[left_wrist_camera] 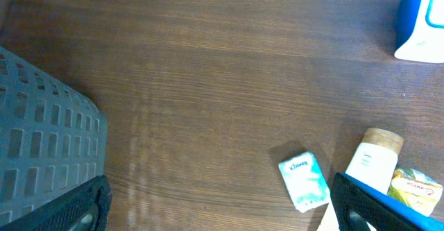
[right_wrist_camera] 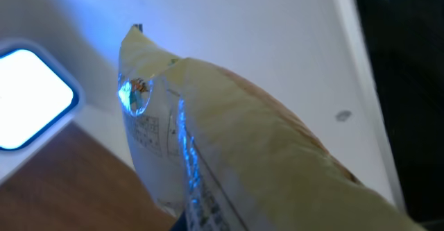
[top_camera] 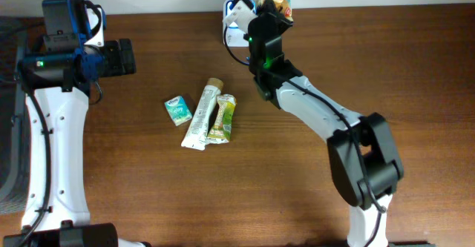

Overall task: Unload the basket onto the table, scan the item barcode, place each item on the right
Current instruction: 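Lift the white bag and hold its barcode up to the scanner, then move the scanned bag right and lower it onto the table, then reach the right gripper to the yellow pouch and pull it right, then grasp the yellow Pokka pouch with the right gripper, then lift the yellow pouch and hold it up to the scanner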

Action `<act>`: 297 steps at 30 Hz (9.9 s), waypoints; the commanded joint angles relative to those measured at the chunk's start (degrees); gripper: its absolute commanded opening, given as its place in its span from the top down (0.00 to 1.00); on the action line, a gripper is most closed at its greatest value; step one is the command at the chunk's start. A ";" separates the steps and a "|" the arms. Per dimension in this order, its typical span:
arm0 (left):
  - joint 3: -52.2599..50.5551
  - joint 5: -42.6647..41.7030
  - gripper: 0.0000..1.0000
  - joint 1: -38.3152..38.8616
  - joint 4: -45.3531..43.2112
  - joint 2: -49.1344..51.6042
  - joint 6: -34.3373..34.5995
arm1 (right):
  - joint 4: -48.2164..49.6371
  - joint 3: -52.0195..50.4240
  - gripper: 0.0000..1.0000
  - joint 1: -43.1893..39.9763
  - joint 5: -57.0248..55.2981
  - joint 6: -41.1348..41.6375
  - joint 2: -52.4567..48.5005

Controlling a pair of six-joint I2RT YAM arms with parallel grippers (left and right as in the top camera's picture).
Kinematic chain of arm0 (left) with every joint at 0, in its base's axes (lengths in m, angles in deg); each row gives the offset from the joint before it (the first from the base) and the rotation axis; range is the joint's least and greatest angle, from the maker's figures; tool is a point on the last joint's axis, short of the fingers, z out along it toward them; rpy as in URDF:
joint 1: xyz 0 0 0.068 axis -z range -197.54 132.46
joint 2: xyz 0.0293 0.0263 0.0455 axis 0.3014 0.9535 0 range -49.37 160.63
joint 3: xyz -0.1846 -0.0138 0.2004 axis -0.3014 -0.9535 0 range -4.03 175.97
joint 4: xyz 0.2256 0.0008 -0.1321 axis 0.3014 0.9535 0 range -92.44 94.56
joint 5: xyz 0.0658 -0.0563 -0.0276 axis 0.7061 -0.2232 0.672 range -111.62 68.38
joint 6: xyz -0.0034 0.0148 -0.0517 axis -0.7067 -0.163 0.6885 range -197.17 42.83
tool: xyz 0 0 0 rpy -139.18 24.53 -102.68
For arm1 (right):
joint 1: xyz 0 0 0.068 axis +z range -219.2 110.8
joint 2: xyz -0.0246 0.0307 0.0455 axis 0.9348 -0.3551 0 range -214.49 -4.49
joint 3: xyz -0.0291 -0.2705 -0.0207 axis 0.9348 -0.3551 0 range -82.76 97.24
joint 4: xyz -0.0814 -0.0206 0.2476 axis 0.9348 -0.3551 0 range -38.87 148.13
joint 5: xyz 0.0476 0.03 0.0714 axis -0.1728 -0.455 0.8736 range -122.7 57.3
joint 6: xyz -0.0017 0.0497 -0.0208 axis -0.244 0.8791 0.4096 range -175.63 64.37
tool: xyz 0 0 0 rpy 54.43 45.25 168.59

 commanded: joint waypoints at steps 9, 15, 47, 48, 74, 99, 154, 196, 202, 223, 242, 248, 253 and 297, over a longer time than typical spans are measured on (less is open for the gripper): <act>0.20 0.39 0.01 -0.09 -0.04 -0.96 0.57 | 12.55 0.98 0.96 2.05 5.73 -25.57 -7.17; 0.20 0.42 0.01 -0.09 -0.04 -0.94 0.57 | 21.29 0.98 0.96 2.14 5.99 -28.28 -11.85; 0.20 0.42 0.01 -0.09 -0.04 -0.94 0.57 | -61.79 0.96 0.96 -3.02 -2.12 62.12 47.91; 0.20 0.39 0.01 -0.11 -0.04 -0.94 0.57 | -68.78 0.96 0.96 -6.86 1.90 69.51 49.13; 0.20 0.39 0.01 -0.09 -0.04 -0.96 0.57 | -70.77 -12.72 0.02 -60.61 55.19 74.90 24.92; 0.20 0.39 0.01 -0.09 -0.04 -0.94 0.57 | -78.49 11.89 0.12 -6.99 56.94 75.17 -0.85; 0.20 0.39 0.01 -0.09 -0.02 -0.94 0.57 | -89.64 13.81 0.34 -4.24 57.72 43.63 -6.45; 0.20 0.39 0.01 -0.09 -0.02 -0.94 0.57 | -91.08 7.19 0.20 10.71 51.95 89.05 -2.16; 0.20 0.39 0.01 -0.09 -0.02 -0.94 0.57 | -83.69 -0.63 0.30 12.15 45.97 98.14 -2.36; 0.20 0.39 0.01 -0.09 -0.02 -0.94 0.57 | -91.58 7.52 0.96 -4.09 87.43 44.50 3.98; 0.20 0.39 0.01 -0.09 -0.02 -0.96 0.57 | -99.86 8.50 0.96 -19.82 117.55 34.62 17.57; 0.20 0.39 0.01 -0.09 -0.02 -0.96 0.57 | -99.86 8.85 0.96 -18.51 106.01 36.89 22.58; 0.20 0.39 0.01 -0.09 -0.02 -0.96 0.57 | -96.89 8.85 0.96 -10.97 79.52 44.57 22.49; 0.20 0.39 0.01 -0.09 -0.02 -0.94 0.57 | 9.03 13.27 0.96 -4.76 7.26 -6.75 -20.68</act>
